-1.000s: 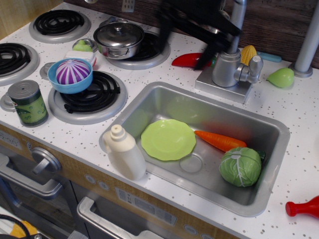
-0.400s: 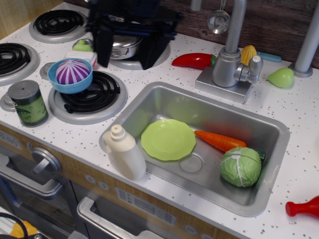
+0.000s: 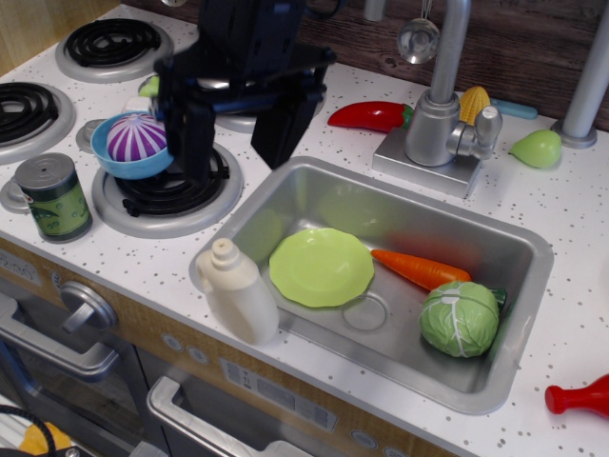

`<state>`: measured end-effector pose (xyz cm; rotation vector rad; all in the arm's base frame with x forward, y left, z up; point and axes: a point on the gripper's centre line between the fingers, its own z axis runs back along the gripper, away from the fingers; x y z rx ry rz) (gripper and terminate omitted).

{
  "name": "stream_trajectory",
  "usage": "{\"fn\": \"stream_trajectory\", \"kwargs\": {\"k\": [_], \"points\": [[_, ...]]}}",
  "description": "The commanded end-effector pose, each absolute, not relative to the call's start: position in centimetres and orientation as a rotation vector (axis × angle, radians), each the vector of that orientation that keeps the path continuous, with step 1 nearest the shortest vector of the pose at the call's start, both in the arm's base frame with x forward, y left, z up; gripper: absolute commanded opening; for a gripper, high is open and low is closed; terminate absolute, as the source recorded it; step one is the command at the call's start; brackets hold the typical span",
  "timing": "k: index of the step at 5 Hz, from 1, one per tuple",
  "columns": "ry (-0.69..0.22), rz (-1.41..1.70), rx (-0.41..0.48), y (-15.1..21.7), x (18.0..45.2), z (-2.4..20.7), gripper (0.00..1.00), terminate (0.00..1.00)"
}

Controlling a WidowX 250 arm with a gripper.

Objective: Put detergent in sink

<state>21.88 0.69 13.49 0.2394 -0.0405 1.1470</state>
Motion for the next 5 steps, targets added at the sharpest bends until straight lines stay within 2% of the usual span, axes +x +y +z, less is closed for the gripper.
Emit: {"fn": "stream_trajectory", "kwargs": {"k": [1,3,5], "points": [[-0.133,1.241,0.129,-0.2,21.4,11.4,1.00,0.00],[-0.200,1.260,0.078,0.0,21.4,7.7,1.00,0.00],[-0.251,1.244,0.075,1.2,22.3,4.7,1.00,0.00]]}}
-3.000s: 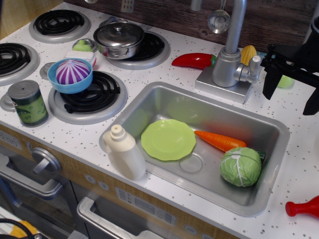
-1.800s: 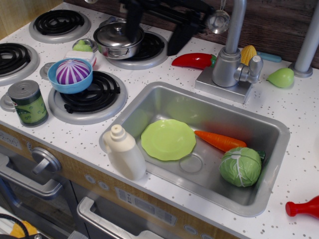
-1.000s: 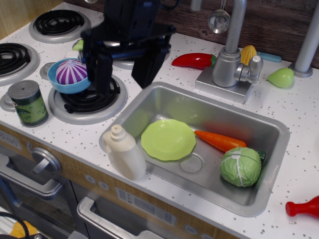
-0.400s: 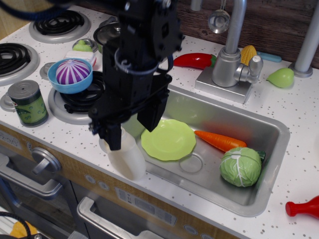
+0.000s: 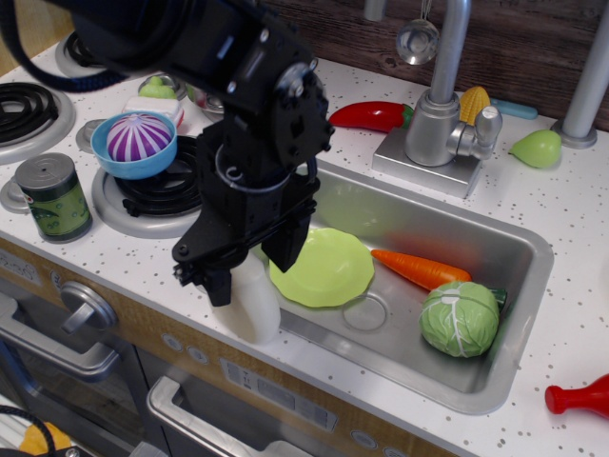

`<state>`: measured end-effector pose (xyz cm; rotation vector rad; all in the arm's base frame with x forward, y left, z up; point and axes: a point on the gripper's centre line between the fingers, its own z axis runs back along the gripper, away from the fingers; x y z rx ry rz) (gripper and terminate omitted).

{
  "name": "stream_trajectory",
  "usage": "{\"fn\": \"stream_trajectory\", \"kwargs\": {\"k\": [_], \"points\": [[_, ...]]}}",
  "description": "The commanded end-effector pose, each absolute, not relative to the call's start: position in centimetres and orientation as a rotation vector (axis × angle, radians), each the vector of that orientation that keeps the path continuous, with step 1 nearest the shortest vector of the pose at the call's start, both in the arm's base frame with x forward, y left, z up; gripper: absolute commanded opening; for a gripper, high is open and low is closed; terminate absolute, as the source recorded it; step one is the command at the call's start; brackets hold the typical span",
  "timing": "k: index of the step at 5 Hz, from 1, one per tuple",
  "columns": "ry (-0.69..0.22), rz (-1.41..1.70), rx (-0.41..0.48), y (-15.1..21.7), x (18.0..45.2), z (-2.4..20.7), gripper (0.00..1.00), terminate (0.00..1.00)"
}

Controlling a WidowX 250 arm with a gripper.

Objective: Put detergent in sink

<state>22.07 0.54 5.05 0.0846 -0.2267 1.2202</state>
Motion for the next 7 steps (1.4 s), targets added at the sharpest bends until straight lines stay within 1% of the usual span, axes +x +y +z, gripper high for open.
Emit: {"fn": "stream_trajectory", "kwargs": {"k": [1,2,3,4,5,6,7], "points": [[-0.223,1.233,0.079,1.0,22.6,4.6,0.00,0.00],[-0.235,1.189,0.133,0.9,22.7,6.3,0.00,0.00],[-0.181,1.045,0.189,1.8,25.0,9.0,0.00,0.00],[-0.167,0.978,0.201,2.2,27.3,10.1,0.00,0.00],[-0.144,0.909,0.166,1.5,29.5,9.2,0.00,0.00],[-0.133,0.851,0.122,-0.1,30.2,6.4,0.00,0.00],[-0.165,0.784,0.097,-0.7,31.1,3.4,0.00,0.00]]}}
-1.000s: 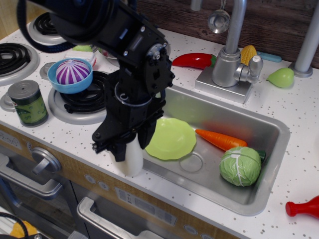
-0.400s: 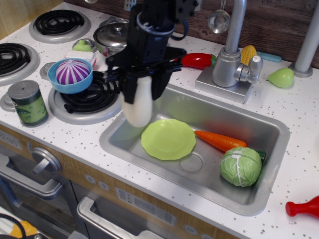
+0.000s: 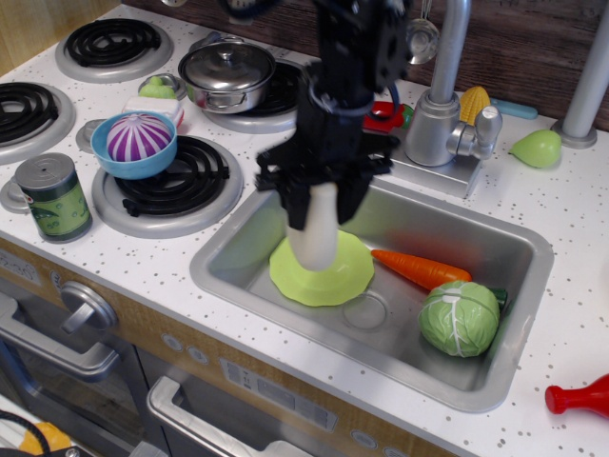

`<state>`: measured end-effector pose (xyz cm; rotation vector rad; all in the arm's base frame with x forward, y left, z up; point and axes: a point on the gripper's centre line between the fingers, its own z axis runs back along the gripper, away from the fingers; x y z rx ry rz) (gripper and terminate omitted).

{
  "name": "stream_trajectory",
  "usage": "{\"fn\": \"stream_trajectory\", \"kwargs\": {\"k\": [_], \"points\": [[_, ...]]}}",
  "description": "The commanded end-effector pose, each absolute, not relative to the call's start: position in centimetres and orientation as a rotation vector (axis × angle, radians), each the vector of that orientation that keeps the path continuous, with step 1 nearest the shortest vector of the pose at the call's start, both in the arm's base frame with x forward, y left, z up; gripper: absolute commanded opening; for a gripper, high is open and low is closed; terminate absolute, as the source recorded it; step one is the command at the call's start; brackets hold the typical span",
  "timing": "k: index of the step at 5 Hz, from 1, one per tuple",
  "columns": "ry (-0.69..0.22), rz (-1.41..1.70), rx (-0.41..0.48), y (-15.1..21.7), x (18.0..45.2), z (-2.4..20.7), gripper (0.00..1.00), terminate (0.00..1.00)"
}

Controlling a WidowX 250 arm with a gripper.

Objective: Put detergent in sink

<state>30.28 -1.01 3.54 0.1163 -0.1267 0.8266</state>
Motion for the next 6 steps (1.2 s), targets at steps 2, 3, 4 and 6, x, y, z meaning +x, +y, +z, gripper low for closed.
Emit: {"fn": "stream_trajectory", "kwargs": {"k": [2,3,4,6], "points": [[-0.293,0.648,0.019,-1.3,32.8,-0.1,1.00,0.00],[-0.293,0.648,0.019,-1.3,32.8,-0.1,1.00,0.00],[-0.293,0.648,0.019,-1.3,32.8,-0.1,1.00,0.00],[-0.293,0.648,0.019,-1.3,32.8,-0.1,1.00,1.00]]}}
